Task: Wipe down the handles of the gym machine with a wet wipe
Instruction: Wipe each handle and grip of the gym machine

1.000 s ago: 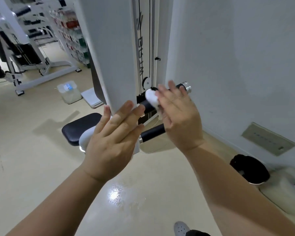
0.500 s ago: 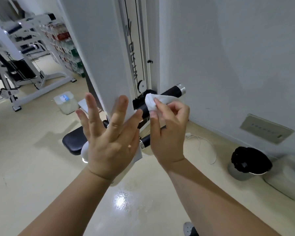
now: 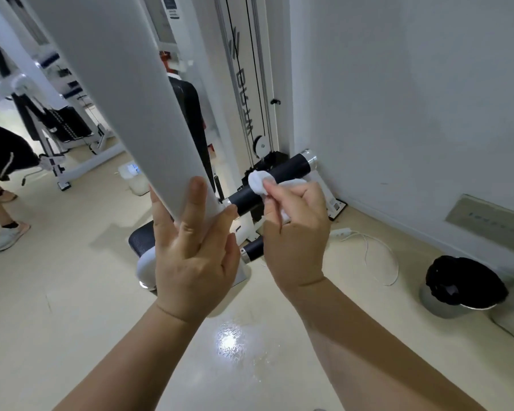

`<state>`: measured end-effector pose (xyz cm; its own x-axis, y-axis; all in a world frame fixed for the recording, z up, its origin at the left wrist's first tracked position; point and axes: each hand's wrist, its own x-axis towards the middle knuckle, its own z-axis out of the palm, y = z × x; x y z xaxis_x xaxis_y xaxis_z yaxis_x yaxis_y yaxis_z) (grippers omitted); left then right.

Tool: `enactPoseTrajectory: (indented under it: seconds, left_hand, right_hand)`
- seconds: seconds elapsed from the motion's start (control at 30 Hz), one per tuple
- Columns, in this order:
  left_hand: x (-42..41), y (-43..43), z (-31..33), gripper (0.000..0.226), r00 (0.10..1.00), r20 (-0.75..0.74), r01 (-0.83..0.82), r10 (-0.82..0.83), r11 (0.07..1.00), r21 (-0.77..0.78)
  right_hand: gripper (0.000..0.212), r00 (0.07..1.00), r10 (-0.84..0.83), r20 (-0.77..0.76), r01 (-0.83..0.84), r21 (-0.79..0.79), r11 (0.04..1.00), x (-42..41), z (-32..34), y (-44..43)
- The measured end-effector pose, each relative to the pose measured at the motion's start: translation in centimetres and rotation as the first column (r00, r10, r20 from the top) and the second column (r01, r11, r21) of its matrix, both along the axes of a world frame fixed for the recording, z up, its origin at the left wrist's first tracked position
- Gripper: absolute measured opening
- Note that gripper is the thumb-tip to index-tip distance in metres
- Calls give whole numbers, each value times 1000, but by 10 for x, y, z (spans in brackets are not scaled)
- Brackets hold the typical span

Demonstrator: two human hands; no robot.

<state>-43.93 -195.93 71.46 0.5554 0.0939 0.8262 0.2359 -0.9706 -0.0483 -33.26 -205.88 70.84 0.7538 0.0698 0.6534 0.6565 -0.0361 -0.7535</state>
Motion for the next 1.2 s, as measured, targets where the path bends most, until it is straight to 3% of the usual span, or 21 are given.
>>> enactPoseTrajectory:
  seconds: [0.17, 0.3, 0.5, 0.7, 0.8, 1.0, 1.1, 1.2]
  left_hand:
    - [-2, -2, 2, 24, 1000, -17, 5, -4, 999, 33]
    - [-5, -2, 3, 22, 999, -40, 15, -14, 1000, 21]
    - [-9, -3, 2, 24, 998, -33, 57, -57, 998, 1]
    - [-17, -1, 3, 32, 989, -100, 106, -113, 992, -69]
    - [-19, -2, 5, 36, 982, -132, 125, -135, 989, -83]
    - [-22, 3, 6, 49, 966, -206, 149, -158, 987, -59]
    - [-21, 3, 8, 51, 969, -200, 132, -143, 989, -70]
    - [-19, 3, 7, 54, 972, -202, 107, -119, 992, -70]
  right_hand:
    - [27, 994, 96, 54, -95, -14, 995, -11, -11, -1]
    - [28, 989, 65, -130, -48, 129, 990, 7, -8, -1]
    - [23, 971, 6, -237, 51, 230, 972, 0, 2, 0]
    - [6, 969, -34, -244, 74, 155, 985, -37, -3, 4]
    - [24, 934, -52, -354, 144, 240, 960, -29, 4, 1]
    - [15, 854, 52, -518, 263, 515, 816, -13, 11, 9]
    - [15, 788, 171, -592, 211, 520, 827, -51, 5, 24]
    - [17, 778, 189, -600, 175, 495, 851, -59, -2, 29]
